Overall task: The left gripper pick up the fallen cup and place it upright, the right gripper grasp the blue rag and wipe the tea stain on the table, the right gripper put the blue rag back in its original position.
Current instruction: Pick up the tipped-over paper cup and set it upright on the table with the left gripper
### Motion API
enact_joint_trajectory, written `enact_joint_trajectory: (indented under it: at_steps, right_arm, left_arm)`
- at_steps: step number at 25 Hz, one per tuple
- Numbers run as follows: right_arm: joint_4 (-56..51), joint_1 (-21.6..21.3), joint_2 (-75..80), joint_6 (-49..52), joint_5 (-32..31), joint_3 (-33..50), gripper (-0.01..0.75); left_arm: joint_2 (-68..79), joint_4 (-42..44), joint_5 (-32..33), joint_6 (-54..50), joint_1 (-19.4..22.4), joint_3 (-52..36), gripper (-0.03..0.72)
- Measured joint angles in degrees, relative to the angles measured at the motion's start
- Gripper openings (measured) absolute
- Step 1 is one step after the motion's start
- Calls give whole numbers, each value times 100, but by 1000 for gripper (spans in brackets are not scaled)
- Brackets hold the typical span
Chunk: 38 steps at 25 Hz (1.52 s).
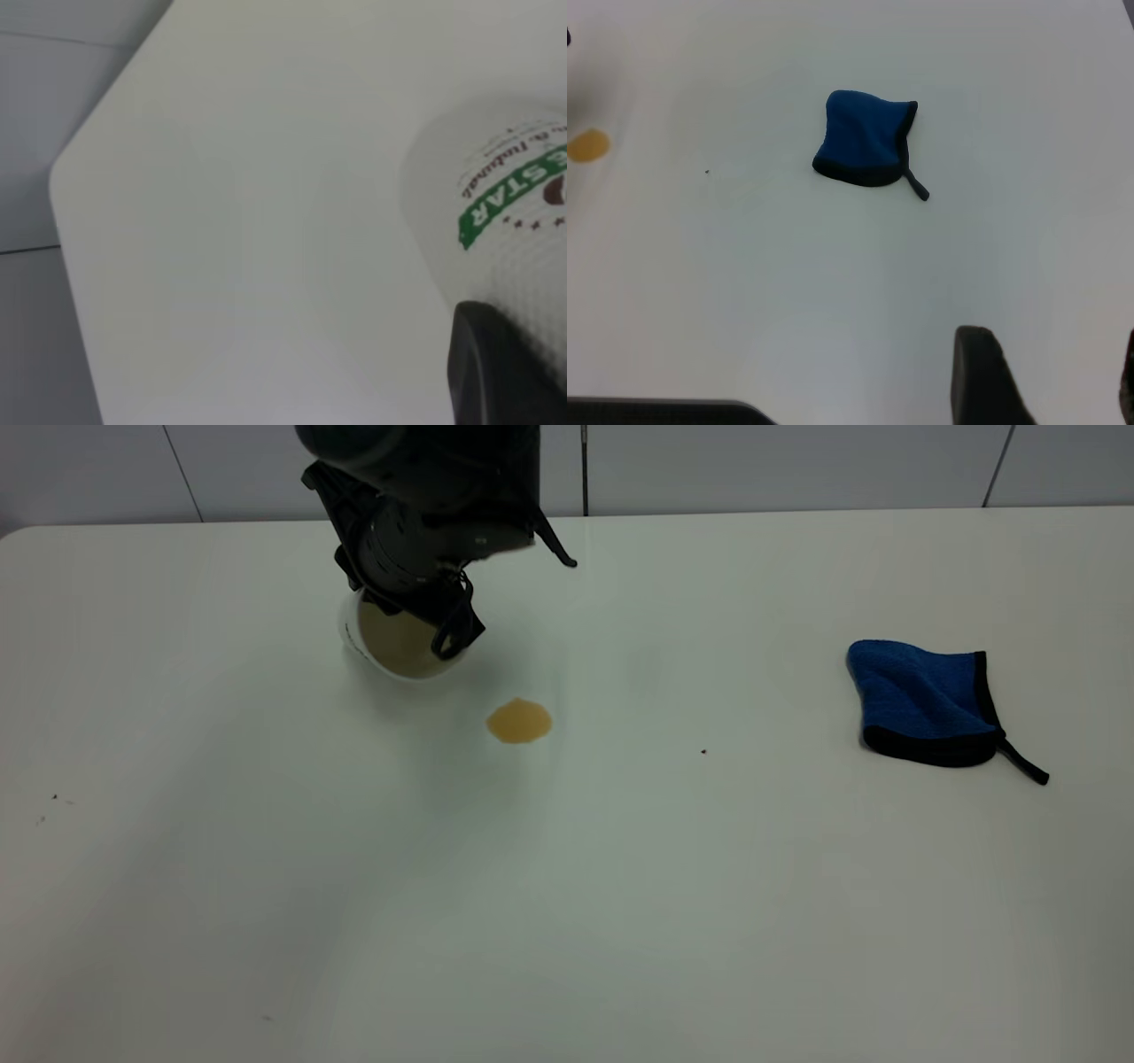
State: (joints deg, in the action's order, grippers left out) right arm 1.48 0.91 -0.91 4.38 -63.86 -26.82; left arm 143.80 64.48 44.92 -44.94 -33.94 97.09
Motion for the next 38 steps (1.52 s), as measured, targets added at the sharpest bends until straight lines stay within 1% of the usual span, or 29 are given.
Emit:
enact_joint_trajectory:
  at_steps: [3, 6, 12, 14, 15, 17, 20, 27, 30, 34, 36, 38]
  right_arm:
    - [0, 0, 0, 0, 0, 0, 404]
    - [0, 0, 0, 0, 0, 0, 404]
    - [1, 0, 0, 0, 0, 0, 404]
    - [1, 0, 0, 0, 0, 0, 404]
    - [6, 0, 0, 0, 0, 0, 404]
    - [6, 0, 0, 0, 0, 0, 404]
    - [6, 0, 0, 0, 0, 0, 404]
    - [6, 0, 0, 0, 0, 0, 404]
    - [6, 0, 0, 0, 0, 0, 404]
    - [6, 0, 0, 0, 0, 0, 404]
    - [6, 0, 0, 0, 0, 0, 404]
    - [6, 0, 0, 0, 0, 0, 404]
  left_arm:
    - [-466, -1076, -186, 911, 262, 0, 6]
    - [-960, -2491, -262, 1903, 734, 0, 6]
    - [-1362, -5827, -108, 3958, 1731, 33, 6]
    - [-1337, -6551, -63, 4494, 1955, 33, 6]
    - [-1322, -6779, -58, 4659, 2046, 33, 6]
    - [-1294, -6975, -64, 4797, 2169, 45, 6]
    - [-1192, -7035, -76, 4809, 2268, 45, 6]
    - [-859, -7090, -209, 4630, 2292, 45, 12]
    - [-803, -7106, -257, 4626, 2292, 45, 31]
    - [-799, -7121, -302, 4623, 2292, 45, 90]
    - [-799, -7125, -329, 4623, 2292, 45, 144]
    - [-799, -7123, -329, 4623, 2292, 45, 222]
